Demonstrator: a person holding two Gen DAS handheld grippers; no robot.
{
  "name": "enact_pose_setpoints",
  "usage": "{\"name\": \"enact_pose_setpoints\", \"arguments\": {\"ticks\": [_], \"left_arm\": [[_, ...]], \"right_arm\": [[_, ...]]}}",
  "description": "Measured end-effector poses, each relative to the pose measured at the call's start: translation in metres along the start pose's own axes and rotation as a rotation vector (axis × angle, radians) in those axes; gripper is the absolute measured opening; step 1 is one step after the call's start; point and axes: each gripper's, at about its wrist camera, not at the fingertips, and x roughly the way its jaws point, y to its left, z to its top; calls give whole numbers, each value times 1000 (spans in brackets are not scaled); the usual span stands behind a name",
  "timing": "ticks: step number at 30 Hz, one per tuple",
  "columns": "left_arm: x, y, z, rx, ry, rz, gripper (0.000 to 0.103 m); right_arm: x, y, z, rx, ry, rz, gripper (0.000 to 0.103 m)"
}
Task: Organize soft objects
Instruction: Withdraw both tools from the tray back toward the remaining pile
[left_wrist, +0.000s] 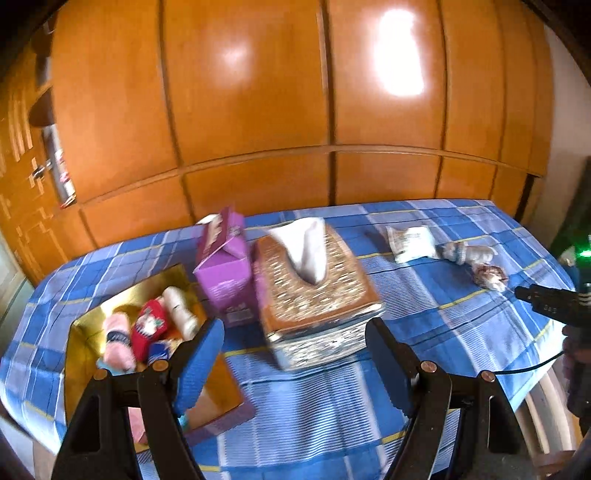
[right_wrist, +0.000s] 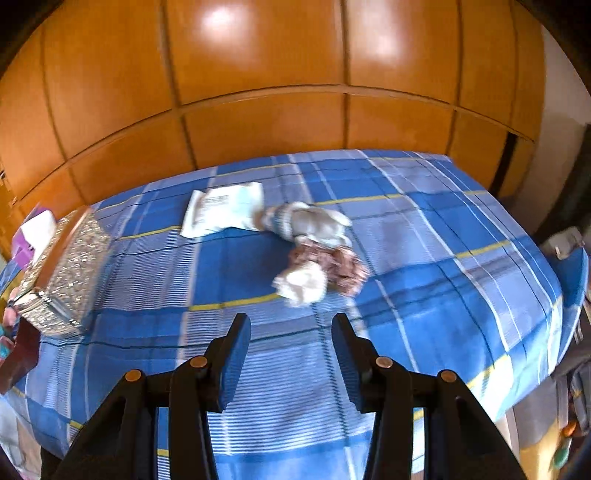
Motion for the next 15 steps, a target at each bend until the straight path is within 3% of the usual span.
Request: {"name": "enact_pose_setpoints", "arguments": {"ticks": [7,15], "left_arm": [[8,-45,14,95,0,-89,79],[39,-97,25,166,69,-205,79]], "right_arm": [[15,-41,-12,151,50,-83,46],[22,-54,-18,190,84,-107,46]]}}
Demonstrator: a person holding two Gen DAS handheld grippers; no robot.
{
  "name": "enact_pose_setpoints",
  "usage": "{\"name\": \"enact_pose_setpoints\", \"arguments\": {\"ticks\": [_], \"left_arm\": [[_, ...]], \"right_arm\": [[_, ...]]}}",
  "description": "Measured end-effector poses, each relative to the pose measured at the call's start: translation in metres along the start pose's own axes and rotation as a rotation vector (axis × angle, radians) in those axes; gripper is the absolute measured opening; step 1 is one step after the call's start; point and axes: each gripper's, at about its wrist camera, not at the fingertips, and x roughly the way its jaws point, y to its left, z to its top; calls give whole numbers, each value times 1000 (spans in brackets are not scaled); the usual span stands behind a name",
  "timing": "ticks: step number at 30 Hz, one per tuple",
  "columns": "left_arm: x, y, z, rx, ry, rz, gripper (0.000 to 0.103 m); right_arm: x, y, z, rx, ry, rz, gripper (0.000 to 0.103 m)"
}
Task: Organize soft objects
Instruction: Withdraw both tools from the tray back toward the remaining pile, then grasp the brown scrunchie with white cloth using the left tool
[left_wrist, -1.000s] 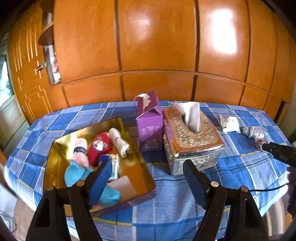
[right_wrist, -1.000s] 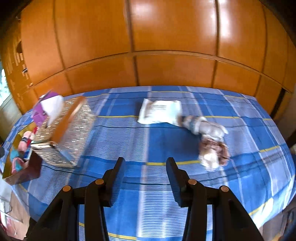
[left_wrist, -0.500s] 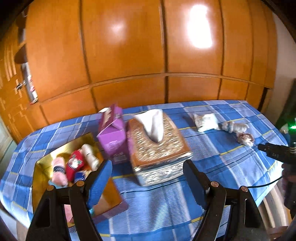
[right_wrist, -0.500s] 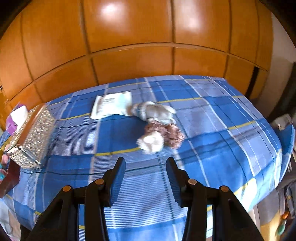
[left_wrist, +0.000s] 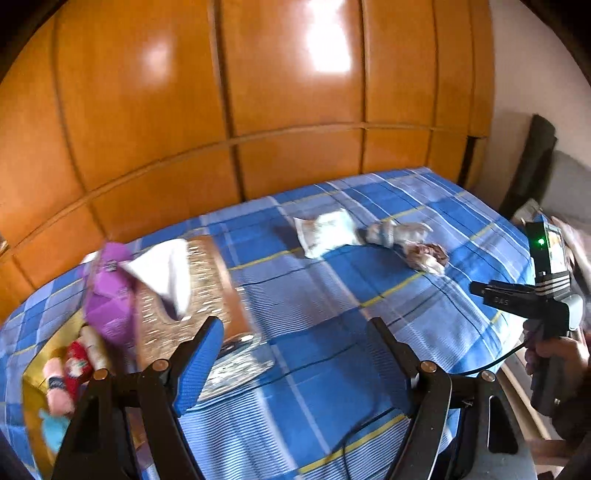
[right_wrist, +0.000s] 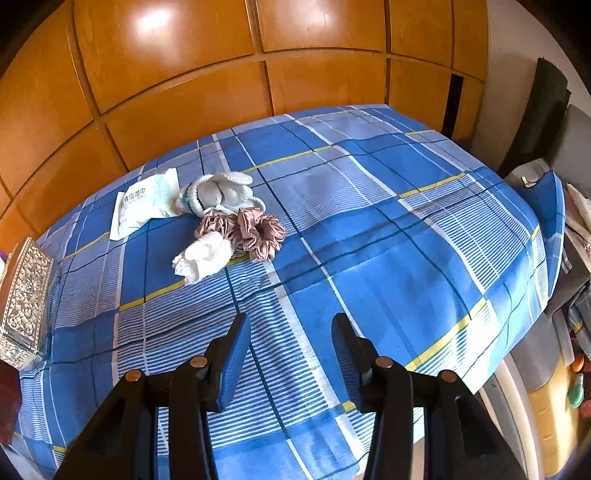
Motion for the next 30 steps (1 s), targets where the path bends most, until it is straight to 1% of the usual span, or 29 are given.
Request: {"name": "enact_pose_setpoints", "arguments": {"ticks": [3,8,16,22,30], "left_arm": [[23,-18,7,49,32,-19,79],[52,-47,24,115,53,-56,79],[88,-87,40,162,99,-129,79],[118,-108,51,146,159,-198,79],[167,-132,78,88,231,-304,79]], "right_arm": [[3,1,-1,-5,9,4,46],[5,2,-2,-13,15,-2,46],[8,-5,-1,10,19,-16,46],[15,-10,-4,21,44,-12,46],[27,-12,-10,38,91,2,46]]}}
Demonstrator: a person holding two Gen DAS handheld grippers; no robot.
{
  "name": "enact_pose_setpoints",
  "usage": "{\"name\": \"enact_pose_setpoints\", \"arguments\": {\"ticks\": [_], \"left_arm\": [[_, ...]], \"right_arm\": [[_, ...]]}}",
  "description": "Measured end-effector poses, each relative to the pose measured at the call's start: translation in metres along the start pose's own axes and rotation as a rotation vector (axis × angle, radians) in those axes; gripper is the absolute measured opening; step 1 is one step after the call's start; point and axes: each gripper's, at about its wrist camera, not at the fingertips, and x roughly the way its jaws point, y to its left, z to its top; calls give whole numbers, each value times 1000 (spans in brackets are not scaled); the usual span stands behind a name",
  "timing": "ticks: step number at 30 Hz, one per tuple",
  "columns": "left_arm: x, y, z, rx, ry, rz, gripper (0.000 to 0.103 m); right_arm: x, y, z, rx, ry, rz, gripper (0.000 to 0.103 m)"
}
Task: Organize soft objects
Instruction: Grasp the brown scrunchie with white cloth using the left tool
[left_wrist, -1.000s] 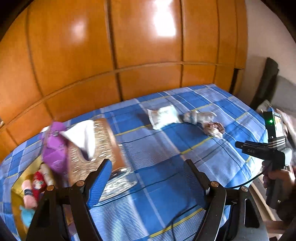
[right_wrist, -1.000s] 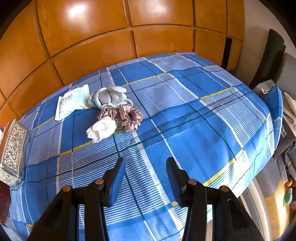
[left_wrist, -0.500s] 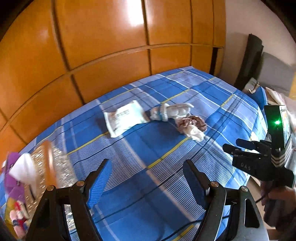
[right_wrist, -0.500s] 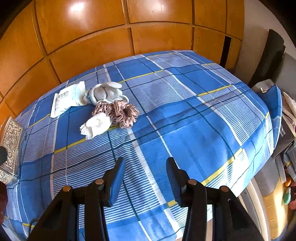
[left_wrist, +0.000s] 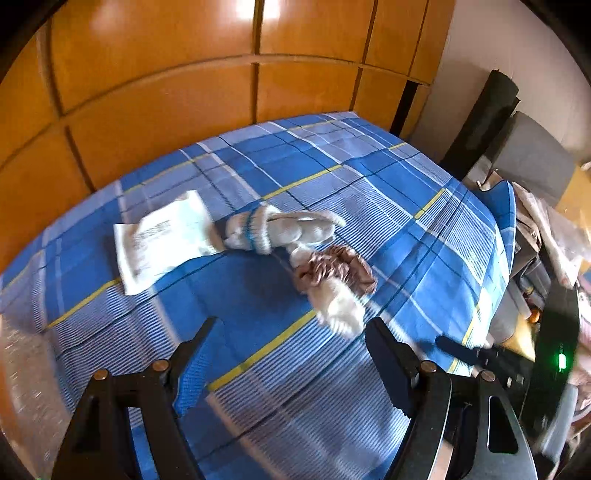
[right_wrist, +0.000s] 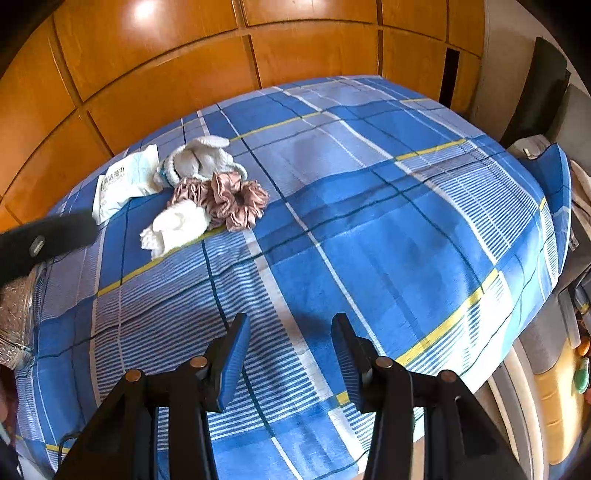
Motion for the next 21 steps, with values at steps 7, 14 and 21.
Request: {"name": "enact_pose_setpoints", "arguments": {"ticks": [7,14,21], "left_arm": [[51,-12,25,-25,51,-42,82],[93,-21,28,1,115,-41,45],[69,-4,-2,-3,98,-101,43]], "right_arm": [[3,-1,-1,-1,6,9,46],[5,-1,0,-5,5,17,47],[5,2,-1,-17,0,10,47]]}}
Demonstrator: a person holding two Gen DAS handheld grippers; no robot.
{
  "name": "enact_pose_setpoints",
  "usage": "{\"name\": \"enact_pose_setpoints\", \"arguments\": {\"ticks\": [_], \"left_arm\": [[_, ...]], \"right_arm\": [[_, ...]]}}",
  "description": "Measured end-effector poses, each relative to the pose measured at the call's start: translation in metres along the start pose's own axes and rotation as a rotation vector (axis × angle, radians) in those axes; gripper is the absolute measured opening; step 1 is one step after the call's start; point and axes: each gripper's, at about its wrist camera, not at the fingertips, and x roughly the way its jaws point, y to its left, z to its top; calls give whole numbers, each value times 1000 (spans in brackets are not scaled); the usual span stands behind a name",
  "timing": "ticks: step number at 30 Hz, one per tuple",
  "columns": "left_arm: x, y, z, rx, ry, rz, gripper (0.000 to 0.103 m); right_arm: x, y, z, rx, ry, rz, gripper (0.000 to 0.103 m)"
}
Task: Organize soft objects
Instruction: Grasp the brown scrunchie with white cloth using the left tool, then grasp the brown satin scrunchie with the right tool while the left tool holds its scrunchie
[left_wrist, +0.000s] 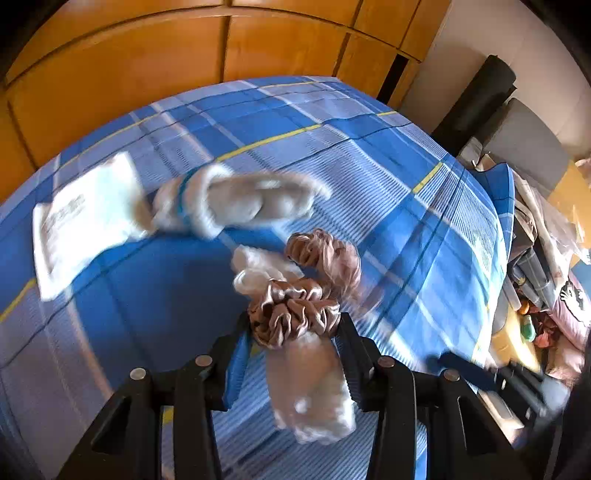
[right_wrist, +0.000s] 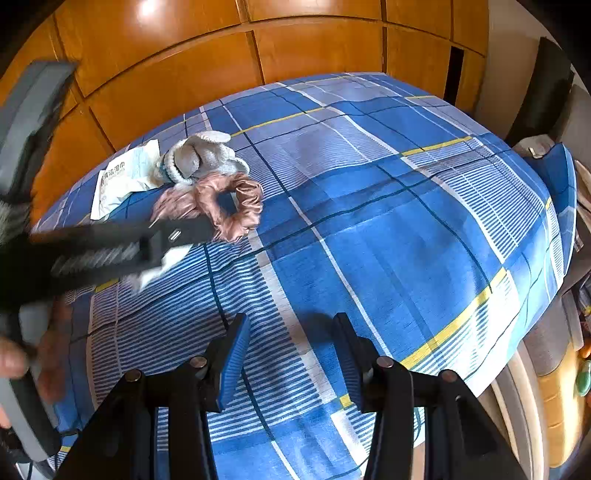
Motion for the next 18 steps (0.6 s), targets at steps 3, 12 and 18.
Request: {"name": "enact_pose_setpoints", "arguments": {"ticks": [3,12,18], "left_arm": [[-10,9,-20,-9,8,-7,41],[-39,29,-76,-10,-35,96,39],[-39,35,-81,-32,-55,83,40]], "right_arm": [[0,0,0,5,2,1,47],[-7,1,5,24,14,101,47],[-9,26,33,-154,-30,141,64]]}}
